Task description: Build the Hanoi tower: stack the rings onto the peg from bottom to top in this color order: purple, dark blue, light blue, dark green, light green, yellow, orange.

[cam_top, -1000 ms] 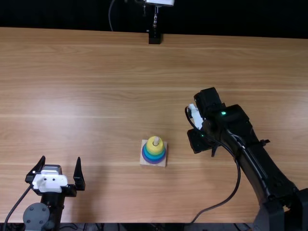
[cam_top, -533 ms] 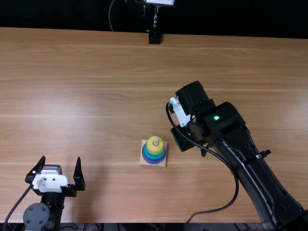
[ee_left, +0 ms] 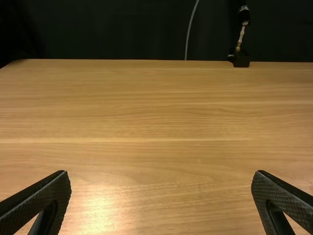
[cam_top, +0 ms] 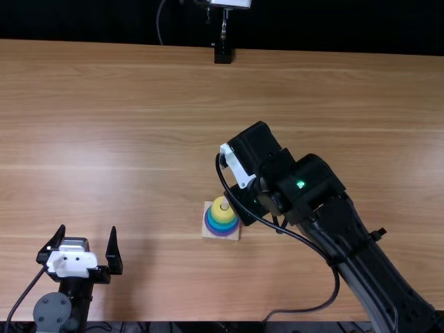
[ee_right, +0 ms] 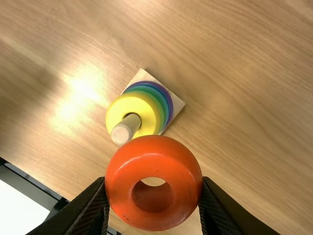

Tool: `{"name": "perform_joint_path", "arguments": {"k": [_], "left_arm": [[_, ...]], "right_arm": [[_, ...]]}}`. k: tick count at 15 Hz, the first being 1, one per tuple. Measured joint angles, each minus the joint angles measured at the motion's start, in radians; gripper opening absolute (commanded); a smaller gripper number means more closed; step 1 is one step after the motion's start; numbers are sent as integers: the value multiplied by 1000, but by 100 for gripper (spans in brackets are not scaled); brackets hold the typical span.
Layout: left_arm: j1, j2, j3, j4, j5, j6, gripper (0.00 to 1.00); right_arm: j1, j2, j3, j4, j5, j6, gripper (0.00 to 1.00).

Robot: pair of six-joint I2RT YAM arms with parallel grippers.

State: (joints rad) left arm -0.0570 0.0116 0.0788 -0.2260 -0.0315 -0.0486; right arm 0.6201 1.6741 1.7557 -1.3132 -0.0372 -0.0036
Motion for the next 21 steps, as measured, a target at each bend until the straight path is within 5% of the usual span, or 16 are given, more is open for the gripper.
{"name": "perform_joint_path", "arguments": {"k": [13,21], "left_arm": [[0,0,0,-1,0,0,100],[0,0,0,0,-2,0,100]], "right_arm": [[48,0,0,9,-9,14,0],[48,16,3,25,-16,48,0]]}}
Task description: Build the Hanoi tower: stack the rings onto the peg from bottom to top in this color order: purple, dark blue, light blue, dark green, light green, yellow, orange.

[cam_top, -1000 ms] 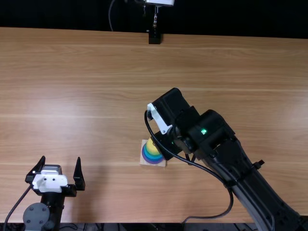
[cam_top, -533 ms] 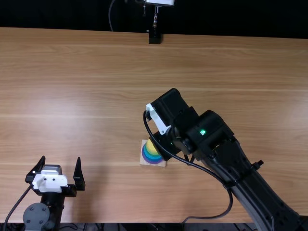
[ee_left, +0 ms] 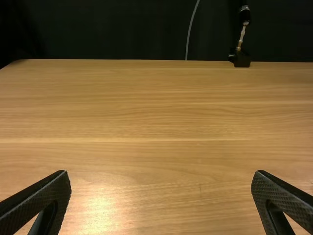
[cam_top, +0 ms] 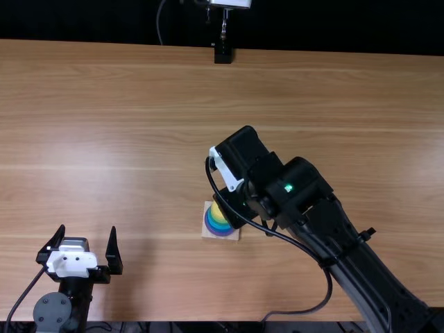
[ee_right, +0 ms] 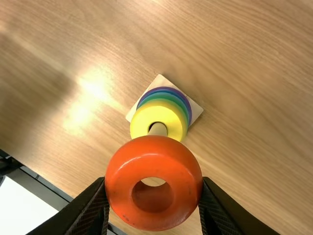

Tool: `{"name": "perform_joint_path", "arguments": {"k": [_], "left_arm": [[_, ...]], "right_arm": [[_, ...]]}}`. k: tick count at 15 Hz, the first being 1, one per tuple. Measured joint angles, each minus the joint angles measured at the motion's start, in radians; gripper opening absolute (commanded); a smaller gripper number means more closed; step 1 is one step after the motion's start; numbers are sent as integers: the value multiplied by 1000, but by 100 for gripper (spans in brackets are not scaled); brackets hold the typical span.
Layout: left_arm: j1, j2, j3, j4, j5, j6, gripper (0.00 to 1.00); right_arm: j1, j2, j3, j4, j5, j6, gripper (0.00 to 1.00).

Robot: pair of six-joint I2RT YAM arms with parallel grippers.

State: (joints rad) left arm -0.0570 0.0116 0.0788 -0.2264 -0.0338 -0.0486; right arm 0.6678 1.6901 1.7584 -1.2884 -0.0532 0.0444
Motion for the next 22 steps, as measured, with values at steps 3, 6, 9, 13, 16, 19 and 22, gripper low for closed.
{"name": "perform_joint_path", "arguments": {"k": [3,6,9,13,16,19,22], "left_arm": [[0,0,0,0,0,0,100],[0,0,0,0,0,0,100],[0,0,0,0,-1,0,100],[0,0,0,0,-1,1,100],[0,0,0,0,0,0,100],[0,0,0,0,0,0,100],[0,0,0,0,-1,0,100]], "right_arm": [[0,11,5,1,-3,4,0],[0,39,7,2,-3,6,0],[0,40,7,1,-3,6,0],[0,65,8,1,-2,6,0],[0,74,8,1,-3,6,0],[2,82,8,0,-2,7,100],[26,99,8,-1,3,6,100]]}}
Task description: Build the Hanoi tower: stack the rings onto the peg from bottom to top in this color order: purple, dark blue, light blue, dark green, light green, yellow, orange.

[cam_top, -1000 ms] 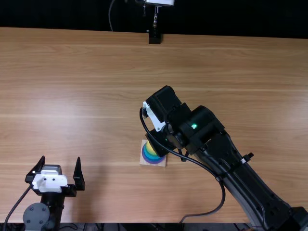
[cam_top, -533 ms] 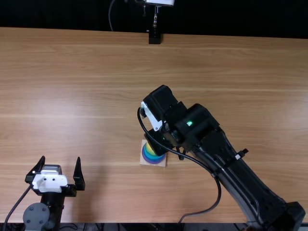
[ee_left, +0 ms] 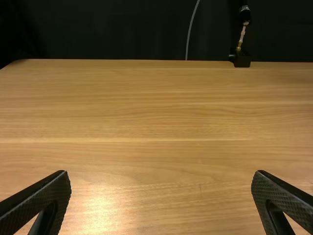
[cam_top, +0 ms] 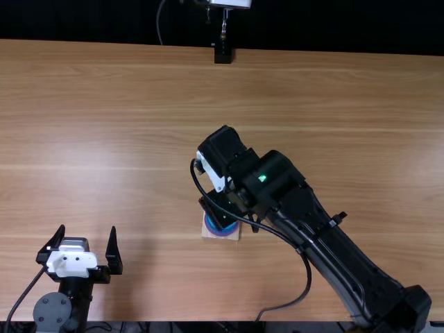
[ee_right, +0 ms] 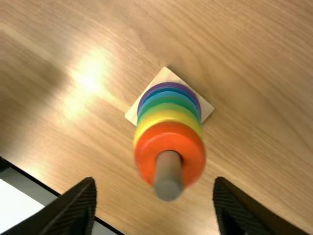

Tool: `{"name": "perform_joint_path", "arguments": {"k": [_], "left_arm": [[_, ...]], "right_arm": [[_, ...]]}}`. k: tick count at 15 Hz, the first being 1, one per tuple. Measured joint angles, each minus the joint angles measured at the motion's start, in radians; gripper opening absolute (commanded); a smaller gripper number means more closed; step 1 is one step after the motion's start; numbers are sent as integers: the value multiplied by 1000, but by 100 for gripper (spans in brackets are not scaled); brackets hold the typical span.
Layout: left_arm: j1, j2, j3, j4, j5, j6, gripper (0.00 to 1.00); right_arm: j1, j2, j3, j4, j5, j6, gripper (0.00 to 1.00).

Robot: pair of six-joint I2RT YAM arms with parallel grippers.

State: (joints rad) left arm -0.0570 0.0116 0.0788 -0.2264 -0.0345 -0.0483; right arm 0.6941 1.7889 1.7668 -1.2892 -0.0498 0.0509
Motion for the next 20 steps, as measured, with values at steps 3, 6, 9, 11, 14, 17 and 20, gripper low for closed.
{"name": "perform_joint_path", "arguments": {"k": [3,6,9,11,14,17,20], "left_arm": [[0,0,0,0,0,0,100],[0,0,0,0,0,0,100],[0,0,0,0,0,0,100],[0,0,0,0,0,0,100],[0,0,0,0,0,0,100],[0,0,0,0,1,0,100],[0,0,0,0,0,-1,100]], "right_arm": [[4,0,3,2,2,0,100],[3,6,113,12,3,0,100],[-100,5,137,72,1,0,100],[-229,-62,78,166,7,-1,100],[-369,-351,-160,553,38,-5,100],[-478,-639,-484,885,54,-46,100],[-641,-892,-763,932,51,-73,100]]}}
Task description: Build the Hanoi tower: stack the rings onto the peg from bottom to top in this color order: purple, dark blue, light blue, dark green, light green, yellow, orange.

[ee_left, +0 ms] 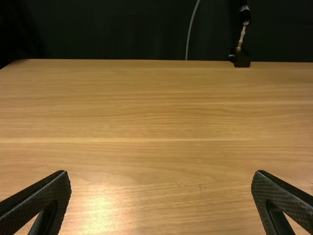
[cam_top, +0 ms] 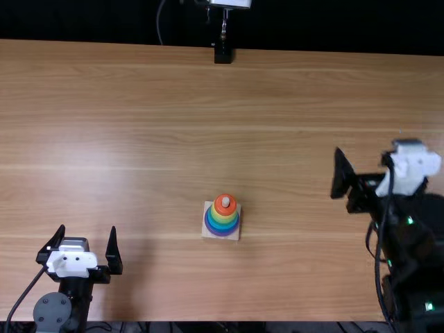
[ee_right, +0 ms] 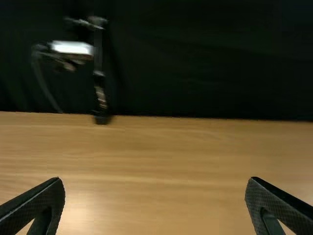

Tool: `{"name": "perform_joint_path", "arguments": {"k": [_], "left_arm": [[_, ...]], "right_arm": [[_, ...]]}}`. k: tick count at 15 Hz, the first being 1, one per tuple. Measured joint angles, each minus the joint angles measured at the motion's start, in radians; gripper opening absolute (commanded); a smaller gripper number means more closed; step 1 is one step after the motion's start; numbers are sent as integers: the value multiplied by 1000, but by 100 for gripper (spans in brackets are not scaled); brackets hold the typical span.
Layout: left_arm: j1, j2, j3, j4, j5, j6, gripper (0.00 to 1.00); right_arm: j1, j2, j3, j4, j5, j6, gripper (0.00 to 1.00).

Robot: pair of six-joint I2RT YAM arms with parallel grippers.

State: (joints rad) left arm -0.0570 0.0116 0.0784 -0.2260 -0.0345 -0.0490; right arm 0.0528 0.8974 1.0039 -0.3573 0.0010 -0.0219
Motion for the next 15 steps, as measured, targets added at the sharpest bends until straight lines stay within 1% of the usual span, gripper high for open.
{"name": "perform_joint_path", "arguments": {"k": [2,3,5,7,9,12,15], "left_arm": [[0,0,0,0,0,0,100],[0,0,0,0,1,1,100],[0,0,0,0,0,1,100],[0,0,0,0,0,1,100],[0,0,0,0,0,1,100],[0,0,0,0,0,1,100],[0,0,0,0,1,1,100]], "right_arm": [[-89,-151,-174,13,0,-6,100],[-109,-241,-300,35,0,-6,100],[-113,-384,-521,158,-1,-7,100],[-113,-492,-672,270,0,-7,100],[-113,-650,-816,309,-1,-6,100],[-113,-783,-941,301,-1,-8,100],[-113,-826,-969,296,-1,-8,100]]}}
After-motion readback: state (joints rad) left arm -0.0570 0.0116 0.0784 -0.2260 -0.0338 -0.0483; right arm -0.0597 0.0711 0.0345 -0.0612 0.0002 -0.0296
